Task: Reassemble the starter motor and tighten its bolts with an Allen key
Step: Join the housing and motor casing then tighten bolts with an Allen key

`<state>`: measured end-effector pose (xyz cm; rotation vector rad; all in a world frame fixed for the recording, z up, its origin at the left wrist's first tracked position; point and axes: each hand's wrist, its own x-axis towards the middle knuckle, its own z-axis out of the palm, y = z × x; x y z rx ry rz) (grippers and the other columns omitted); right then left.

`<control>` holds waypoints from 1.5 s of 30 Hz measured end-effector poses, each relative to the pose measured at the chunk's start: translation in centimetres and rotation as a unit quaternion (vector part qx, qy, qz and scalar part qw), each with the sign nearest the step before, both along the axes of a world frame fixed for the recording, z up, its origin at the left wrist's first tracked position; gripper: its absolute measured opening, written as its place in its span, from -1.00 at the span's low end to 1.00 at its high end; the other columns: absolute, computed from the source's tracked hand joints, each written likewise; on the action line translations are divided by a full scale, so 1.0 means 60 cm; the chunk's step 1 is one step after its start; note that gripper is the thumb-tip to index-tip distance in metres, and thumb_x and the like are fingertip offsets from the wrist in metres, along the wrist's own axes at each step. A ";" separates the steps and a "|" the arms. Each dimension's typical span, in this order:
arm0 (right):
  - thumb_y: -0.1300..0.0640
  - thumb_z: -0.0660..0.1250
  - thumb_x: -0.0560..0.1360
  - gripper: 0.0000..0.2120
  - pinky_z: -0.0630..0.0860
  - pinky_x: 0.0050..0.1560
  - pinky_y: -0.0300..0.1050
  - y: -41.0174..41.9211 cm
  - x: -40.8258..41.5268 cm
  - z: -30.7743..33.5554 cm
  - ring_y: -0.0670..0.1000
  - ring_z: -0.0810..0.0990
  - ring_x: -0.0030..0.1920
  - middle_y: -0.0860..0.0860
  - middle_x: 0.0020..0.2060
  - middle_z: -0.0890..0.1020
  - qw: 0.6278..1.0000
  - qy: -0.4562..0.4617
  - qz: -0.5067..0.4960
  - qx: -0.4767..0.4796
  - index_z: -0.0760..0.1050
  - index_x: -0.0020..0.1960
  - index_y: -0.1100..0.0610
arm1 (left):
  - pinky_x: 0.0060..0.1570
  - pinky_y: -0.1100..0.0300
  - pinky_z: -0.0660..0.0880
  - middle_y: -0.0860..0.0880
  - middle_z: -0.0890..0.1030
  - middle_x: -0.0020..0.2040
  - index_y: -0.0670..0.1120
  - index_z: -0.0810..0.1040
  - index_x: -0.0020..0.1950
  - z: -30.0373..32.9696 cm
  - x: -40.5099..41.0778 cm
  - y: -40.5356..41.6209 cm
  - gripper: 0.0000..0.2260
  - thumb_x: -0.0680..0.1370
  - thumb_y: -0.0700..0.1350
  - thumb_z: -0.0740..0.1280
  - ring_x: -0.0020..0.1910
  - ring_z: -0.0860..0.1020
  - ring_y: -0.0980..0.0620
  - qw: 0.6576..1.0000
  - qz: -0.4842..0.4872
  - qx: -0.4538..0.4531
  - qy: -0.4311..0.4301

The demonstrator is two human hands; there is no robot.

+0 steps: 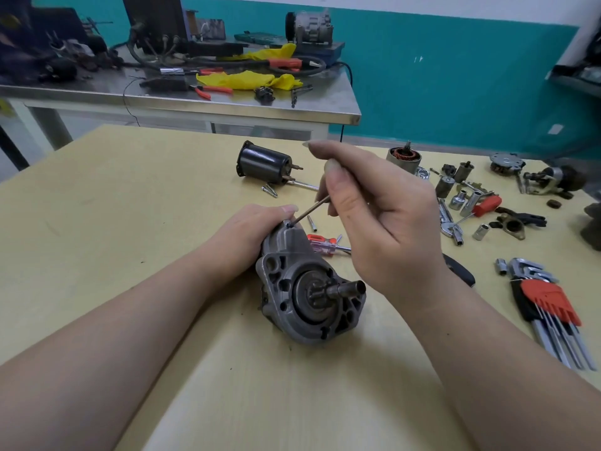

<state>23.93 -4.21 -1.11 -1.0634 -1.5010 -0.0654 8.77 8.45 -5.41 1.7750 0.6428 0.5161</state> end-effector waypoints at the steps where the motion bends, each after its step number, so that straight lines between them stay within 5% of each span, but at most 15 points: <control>1: 0.26 0.27 0.71 -0.74 0.56 0.02 -0.21 -0.001 -0.002 0.001 -0.22 0.64 -0.03 -0.23 -0.02 0.62 1.000 -0.007 -0.010 0.000 0.61 0.34 0.24 | 0.14 -0.36 0.51 -0.18 0.61 -0.24 -0.27 0.64 -0.08 0.000 0.000 0.000 -0.39 0.59 0.31 0.26 -0.22 0.54 -0.11 1.000 0.001 -0.002 0.000; 6: 0.30 0.33 0.68 -0.75 0.57 -0.19 -0.08 -0.008 -0.017 0.009 -0.01 0.64 -0.22 -0.15 -0.18 0.62 0.999 0.035 0.027 -0.007 0.59 0.32 0.11 | 0.01 -0.32 0.47 -0.34 0.59 -0.21 -0.26 0.63 -0.13 -0.002 0.001 0.001 -0.41 0.58 0.30 0.29 -0.20 0.52 -0.13 1.000 0.005 -0.006 -0.024; 9: 0.27 0.43 0.62 -0.81 0.60 -0.22 -0.03 -0.009 -0.020 0.018 -0.02 0.62 -0.26 -0.19 -0.24 0.62 0.995 0.057 0.070 -0.039 0.62 0.21 0.09 | -0.12 -0.07 0.45 -0.06 0.64 -0.31 -0.04 0.68 -0.25 0.000 0.002 -0.003 -0.56 0.57 0.26 0.26 -0.29 0.56 0.02 1.000 0.005 0.015 -0.021; 12: 0.22 0.52 0.54 -0.86 0.53 -0.35 -0.02 -0.006 -0.017 0.019 0.16 0.62 -0.36 0.09 -0.33 0.60 0.982 0.157 0.072 -0.073 0.59 0.02 0.06 | -0.01 -0.21 0.49 -0.29 0.56 -0.25 -0.29 0.59 -0.14 0.006 0.002 -0.008 -0.38 0.53 0.32 0.27 -0.23 0.50 -0.08 1.000 0.012 0.006 -0.022; 14: 0.21 0.55 0.53 -0.85 0.51 -0.38 -0.12 -0.003 -0.016 0.016 0.16 0.63 -0.39 0.10 -0.32 0.65 0.970 0.227 0.044 -0.070 0.57 -0.08 0.08 | 0.12 -0.37 0.48 -0.44 0.53 -0.18 -0.42 0.50 -0.05 0.009 0.002 -0.009 -0.27 0.54 0.33 0.27 -0.19 0.47 -0.14 1.000 0.006 -0.013 -0.028; 21: 0.27 0.45 0.60 -0.77 0.57 -0.22 -0.25 0.000 -0.014 -0.001 0.03 0.70 -0.25 -0.08 -0.17 0.73 0.982 0.172 0.067 -0.048 0.66 0.22 0.07 | 0.09 -0.28 0.49 -0.20 0.61 -0.22 -0.32 0.60 -0.07 0.003 -0.002 -0.008 -0.34 0.54 0.34 0.28 -0.20 0.53 -0.13 0.999 0.008 -0.019 -0.028; 24: 0.27 0.42 0.62 -0.76 0.58 -0.22 -0.20 0.001 -0.007 -0.002 0.06 0.73 -0.19 0.10 -0.09 0.76 0.981 0.165 0.076 -0.062 0.64 0.26 0.10 | 0.10 -0.33 0.50 -0.21 0.61 -0.21 -0.33 0.60 -0.06 0.003 -0.001 -0.008 -0.34 0.54 0.33 0.28 -0.20 0.53 -0.13 1.000 0.010 -0.017 -0.022; 30: 0.27 0.48 0.58 -0.62 0.64 -0.15 -0.18 0.005 -0.023 -0.011 0.06 0.75 -0.23 0.07 -0.13 0.79 0.968 0.227 0.093 -0.044 0.60 0.36 0.06 | -0.09 -0.05 0.38 -0.03 0.53 -0.33 -0.08 0.58 -0.30 -0.002 0.001 -0.005 -0.54 0.53 0.29 0.29 -0.30 0.46 0.00 0.999 0.014 -0.011 -0.032; 34: 0.26 0.46 0.59 -0.78 0.63 -0.19 -0.16 0.013 -0.020 -0.017 0.03 0.71 -0.25 0.13 -0.20 0.76 0.959 0.274 0.073 -0.032 0.71 0.22 0.14 | -0.02 -0.11 0.37 -0.19 0.49 -0.23 -0.40 0.48 -0.10 0.002 0.002 -0.007 -0.30 0.51 0.32 0.31 -0.21 0.41 -0.12 0.999 0.006 -0.028 -0.038; 39: 0.36 0.36 0.65 -0.62 0.67 -0.18 0.04 0.017 -0.016 -0.025 0.18 0.67 -0.25 0.18 -0.15 0.70 0.986 0.160 0.035 0.027 0.51 0.44 0.18 | 0.01 -0.23 0.44 -0.25 0.51 -0.22 -0.46 0.48 -0.02 -0.001 0.001 -0.003 -0.26 0.54 0.32 0.30 -0.20 0.45 -0.16 0.999 -0.006 -0.016 -0.038; 45: 0.16 0.28 0.70 -0.62 0.62 -0.21 0.19 0.001 0.007 -0.003 0.27 0.66 -0.18 0.17 -0.11 0.70 0.992 0.065 0.097 -0.042 0.47 0.50 0.20 | 0.04 -0.30 0.47 -0.21 0.57 -0.23 -0.37 0.56 -0.04 -0.009 0.002 0.003 -0.32 0.55 0.33 0.29 -0.21 0.49 -0.15 0.999 -0.002 -0.011 -0.037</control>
